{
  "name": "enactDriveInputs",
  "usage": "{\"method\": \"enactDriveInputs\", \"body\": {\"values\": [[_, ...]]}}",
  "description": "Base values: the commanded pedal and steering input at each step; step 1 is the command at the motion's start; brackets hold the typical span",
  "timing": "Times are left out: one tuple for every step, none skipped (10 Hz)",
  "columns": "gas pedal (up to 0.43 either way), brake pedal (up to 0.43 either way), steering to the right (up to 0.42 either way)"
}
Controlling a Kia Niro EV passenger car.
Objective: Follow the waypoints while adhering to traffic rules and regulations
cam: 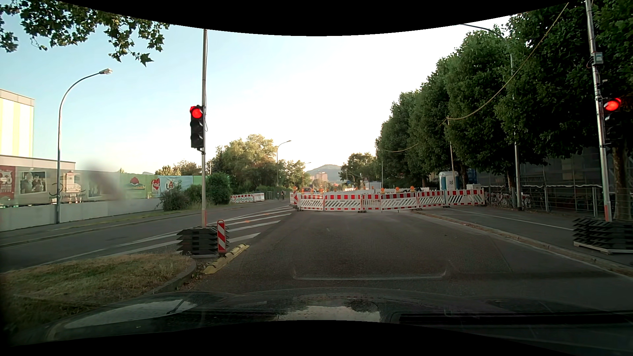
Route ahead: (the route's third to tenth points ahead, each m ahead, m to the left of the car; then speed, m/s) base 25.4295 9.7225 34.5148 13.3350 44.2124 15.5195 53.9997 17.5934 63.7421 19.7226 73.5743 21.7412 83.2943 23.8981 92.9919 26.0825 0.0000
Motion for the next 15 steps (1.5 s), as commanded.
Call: {"method": "enactDriveInputs", "body": {"values": [[0.0,0.427,-0.003],[0.0,0.433,-0.003],[0.0,0.433,-0.003],[0.0,0.433,-0.003],[0.0,0.433,-0.003],[0.0,0.433,-0.003],[0.0,0.427,-0.003],[0.0,0.439,-0.003],[0.0,0.433,-0.003],[0.0,0.433,-0.003],[0.0,0.433,-0.003],[0.0,0.433,-0.003],[0.0,0.433,-0.003],[0.0,0.433,-0.003],[0.0,0.433,-0.003]]}}
